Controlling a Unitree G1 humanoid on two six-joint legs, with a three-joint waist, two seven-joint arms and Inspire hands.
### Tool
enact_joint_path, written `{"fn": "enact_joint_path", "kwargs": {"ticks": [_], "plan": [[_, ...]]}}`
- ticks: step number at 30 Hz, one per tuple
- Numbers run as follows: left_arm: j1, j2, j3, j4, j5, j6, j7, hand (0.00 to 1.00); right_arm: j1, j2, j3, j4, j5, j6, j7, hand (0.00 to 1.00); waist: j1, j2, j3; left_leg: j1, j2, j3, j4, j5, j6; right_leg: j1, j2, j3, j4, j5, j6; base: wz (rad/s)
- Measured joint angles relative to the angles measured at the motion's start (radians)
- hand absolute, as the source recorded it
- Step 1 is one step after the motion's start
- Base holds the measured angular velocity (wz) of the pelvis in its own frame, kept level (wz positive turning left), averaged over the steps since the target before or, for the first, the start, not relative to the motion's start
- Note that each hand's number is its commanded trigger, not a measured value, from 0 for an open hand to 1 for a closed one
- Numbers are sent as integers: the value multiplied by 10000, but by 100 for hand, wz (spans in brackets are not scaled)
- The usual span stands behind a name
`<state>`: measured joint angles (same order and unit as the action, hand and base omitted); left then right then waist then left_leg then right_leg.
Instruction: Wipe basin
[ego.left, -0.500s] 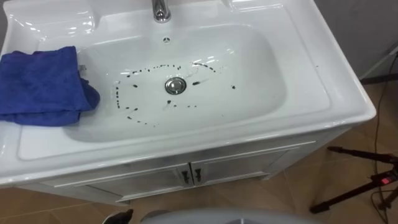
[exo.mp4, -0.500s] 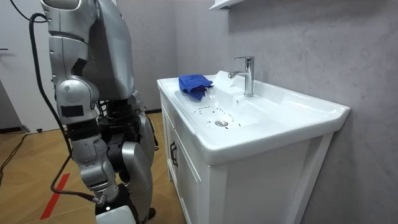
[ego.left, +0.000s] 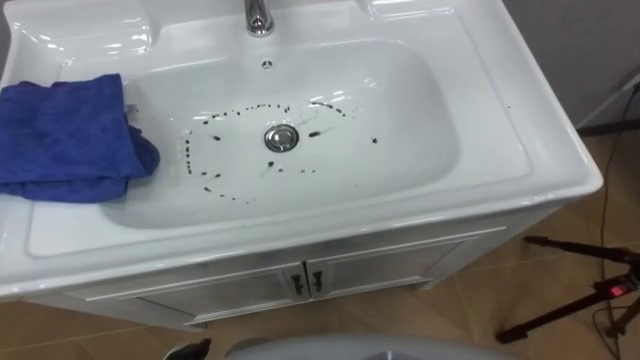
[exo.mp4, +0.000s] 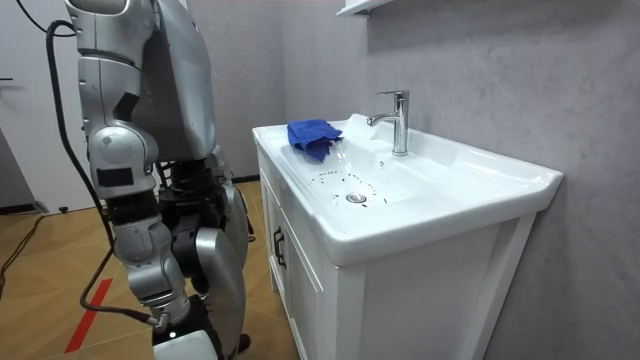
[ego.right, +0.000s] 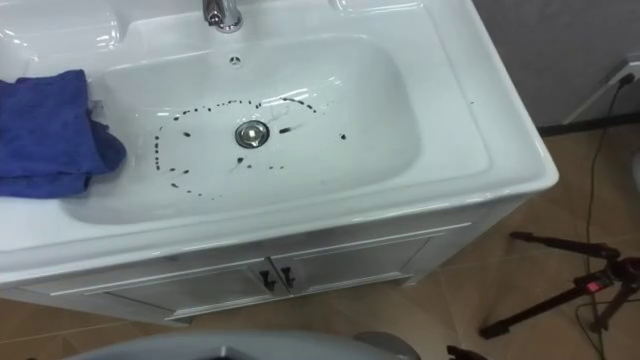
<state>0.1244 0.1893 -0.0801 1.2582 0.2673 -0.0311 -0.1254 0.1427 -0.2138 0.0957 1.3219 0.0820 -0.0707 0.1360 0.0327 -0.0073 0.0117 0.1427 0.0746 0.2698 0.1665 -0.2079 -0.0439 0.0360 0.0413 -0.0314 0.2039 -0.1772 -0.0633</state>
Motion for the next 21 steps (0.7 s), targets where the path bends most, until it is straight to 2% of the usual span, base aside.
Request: {"fn": "enact_joint_path", "kwargs": {"ticks": [8, 14, 16, 20, 21], "plan": [[6, 14, 21, 2, 0, -6, -2, 0, -2, 1, -2, 0, 0, 0, 4, 0, -2, -45, 9, 2, -2, -80, 3, 0, 0, 5, -7, -28, 5, 0, 0, 0], [68, 1, 385, 1, -35, -20, -1, 0, 1, 8, 4, 0, 145, 11, -22, 0, 27, -44, 0, -6, 2, -88, 14, -1, 0, 6, -7, -35, 5, 0, 0, 0], [119, 11, 389, 1, -229, -21, 5, 0, 42, 6, 6, 0, 381, 82, -54, 0, 43, -47, -8, 3, 0, -86, 15, -1, 1, 9, -5, -25, 11, 1, 0, 0], [562, -3, 878, 1, -1212, -37, 141, 0, 158, 29, -18, -2, 773, 82, -128, 0, 25, -76, -36, 60, 5, -72, 11, -1, 1, 54, -4, -52, -1, 2, -3, -3], [643, -57, 1081, 1, -1374, -35, 455, 0, 153, 46, -29, -4, 779, 81, -127, 0, 24, -91, -28, 74, 6, -74, 10, -1, 0, 68, -4, -59, -2, 2, -3, 0]]}}
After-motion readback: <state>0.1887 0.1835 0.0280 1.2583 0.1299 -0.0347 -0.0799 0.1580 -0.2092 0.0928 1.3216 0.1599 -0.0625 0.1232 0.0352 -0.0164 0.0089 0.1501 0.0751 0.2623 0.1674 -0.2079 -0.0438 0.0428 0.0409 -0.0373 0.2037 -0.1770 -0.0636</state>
